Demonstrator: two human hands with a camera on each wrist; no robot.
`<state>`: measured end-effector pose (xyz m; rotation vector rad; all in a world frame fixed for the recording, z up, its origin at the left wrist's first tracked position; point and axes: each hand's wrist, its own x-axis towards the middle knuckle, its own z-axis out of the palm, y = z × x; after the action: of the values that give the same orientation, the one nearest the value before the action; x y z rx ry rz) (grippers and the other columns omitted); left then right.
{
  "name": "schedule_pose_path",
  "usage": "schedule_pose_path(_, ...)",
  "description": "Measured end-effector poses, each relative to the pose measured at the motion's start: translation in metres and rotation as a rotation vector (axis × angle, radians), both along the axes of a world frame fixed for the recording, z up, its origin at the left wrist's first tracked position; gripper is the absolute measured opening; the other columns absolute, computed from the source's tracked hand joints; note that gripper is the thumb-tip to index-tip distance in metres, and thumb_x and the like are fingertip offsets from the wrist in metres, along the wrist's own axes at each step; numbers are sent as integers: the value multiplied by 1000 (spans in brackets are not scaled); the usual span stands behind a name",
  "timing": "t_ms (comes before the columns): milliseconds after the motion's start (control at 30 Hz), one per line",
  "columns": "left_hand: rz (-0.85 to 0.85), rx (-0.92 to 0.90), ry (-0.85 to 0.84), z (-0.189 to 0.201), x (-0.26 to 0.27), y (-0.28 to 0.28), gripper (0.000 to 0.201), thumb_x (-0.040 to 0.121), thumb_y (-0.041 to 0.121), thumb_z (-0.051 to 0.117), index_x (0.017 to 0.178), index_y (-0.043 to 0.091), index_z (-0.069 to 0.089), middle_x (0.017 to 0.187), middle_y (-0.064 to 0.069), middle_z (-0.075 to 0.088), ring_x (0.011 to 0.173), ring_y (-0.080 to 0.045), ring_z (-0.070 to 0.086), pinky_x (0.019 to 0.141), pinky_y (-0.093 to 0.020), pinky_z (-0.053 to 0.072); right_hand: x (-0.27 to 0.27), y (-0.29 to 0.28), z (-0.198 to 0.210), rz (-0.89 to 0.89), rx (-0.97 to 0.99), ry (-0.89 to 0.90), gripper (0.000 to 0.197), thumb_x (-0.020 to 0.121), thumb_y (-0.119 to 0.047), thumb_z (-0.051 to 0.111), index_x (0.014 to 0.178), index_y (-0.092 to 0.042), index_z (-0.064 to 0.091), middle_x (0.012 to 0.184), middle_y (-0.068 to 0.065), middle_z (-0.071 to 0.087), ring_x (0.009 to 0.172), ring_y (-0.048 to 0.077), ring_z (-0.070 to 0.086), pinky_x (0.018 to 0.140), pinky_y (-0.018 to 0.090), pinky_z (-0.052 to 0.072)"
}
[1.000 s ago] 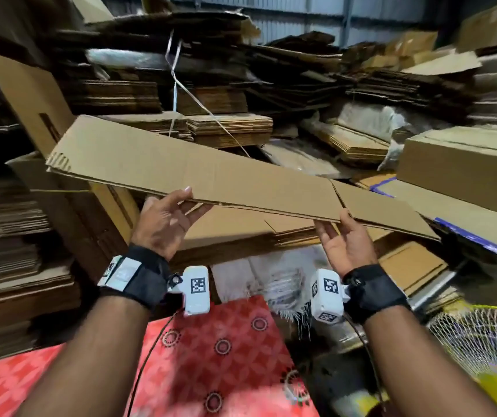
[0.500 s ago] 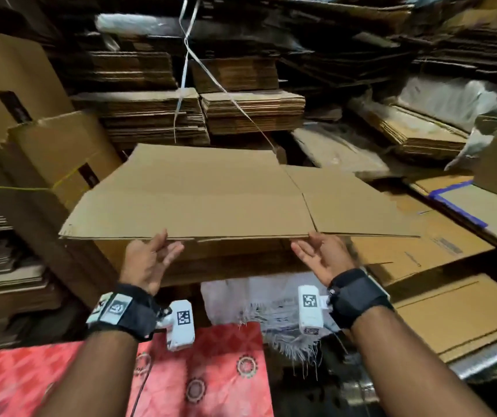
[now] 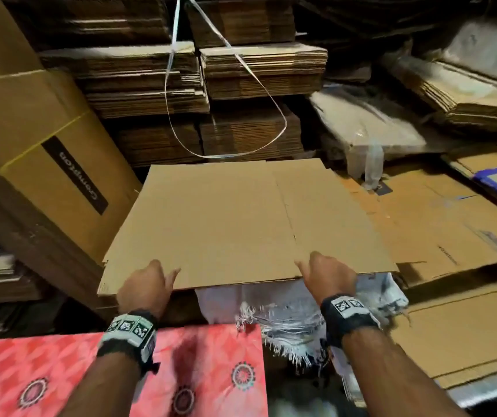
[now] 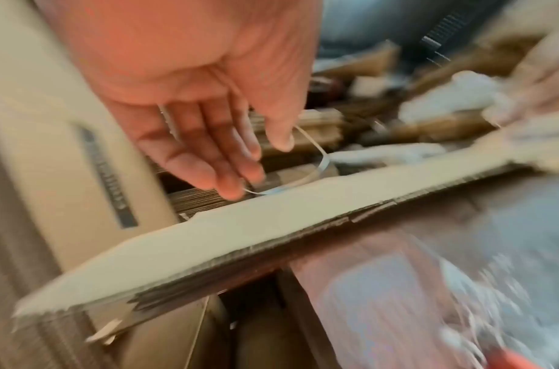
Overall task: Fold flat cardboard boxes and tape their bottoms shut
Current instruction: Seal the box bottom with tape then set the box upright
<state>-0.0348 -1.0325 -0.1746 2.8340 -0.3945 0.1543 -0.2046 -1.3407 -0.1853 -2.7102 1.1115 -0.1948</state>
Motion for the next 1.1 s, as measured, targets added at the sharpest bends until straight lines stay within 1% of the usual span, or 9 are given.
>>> schedule_pose_path(67,-231,118,-161,-21,3,-6,39,87,54,68,104,20,63,99,-11,65,91,-36,64,68,-45,53,5,-4,-21,158,-196,-18,53,96,-68,43,123,-25,56,113,-1,62,100,18,58,81,36,47)
schedule_pose_path(133,-367,229,-93,-43,8,-12,58,87,69,52,134,35,56,137,-6,58,121,-31,58,89,-55,47,10,-9,-44,262,-209,0,70,93,-74,40,145,-28,45,151,5,47,133,23,49,102,53,41)
schedule_pose_path(233,-442,329,10,-66,18,-19,68,89,79,19,150,52,31,164,2,31,147,-26,35,109,-66,25,17,-15,-71,387,-176,183,83,92,-77,6,162,-34,17,170,0,18,153,23,25,114,65,25)
schedule_pose_path(300,-421,328,18,-68,23,-22,62,93,71,17,151,54,28,164,3,30,148,-26,34,109,-68,25,23,-20,-75,393,-196,200,76,94,-68,-2,162,-37,13,170,-1,19,154,23,24,114,66,24)
schedule_pose_path(433,-405,444,-78,-73,48,-27,55,99,64,26,153,50,29,160,0,38,141,-29,43,99,-70,30,34,-31,-74,421,-286,250,67,98,-55,9,162,-36,6,171,1,15,155,26,18,117,63,19)
schedule_pose_path(633,-254,377,-195,-59,73,-53,48,101,60,28,147,47,32,151,1,38,133,-26,40,99,-71,31,71,-47,-61,319,-254,134,52,105,-51,16,156,-42,23,155,-4,39,142,23,36,107,56,31)
schedule_pose_path(833,-185,291,-47,-74,78,-58,51,103,59,25,152,55,12,160,5,20,146,-25,20,100,-82,27,93,-65,-62,289,-149,153,50,107,-53,15,157,-50,11,167,-11,21,153,22,21,115,64,23)
schedule_pose_path(967,-202,274,-29,-68,83,-58,53,104,48,38,151,56,13,158,6,22,144,-24,20,101,-78,31,101,-69,-59,279,-97,178,50,108,-54,16,157,-52,6,169,-14,13,156,23,15,116,66,22)
schedule_pose_path(1100,-234,299,56,-56,94,-63,74,96,41,58,153,52,12,160,7,18,144,-25,19,104,-72,35,109,-70,-55,282,-51,215,50,108,-52,15,157,-51,3,170,-12,8,157,25,10,116,69,19)
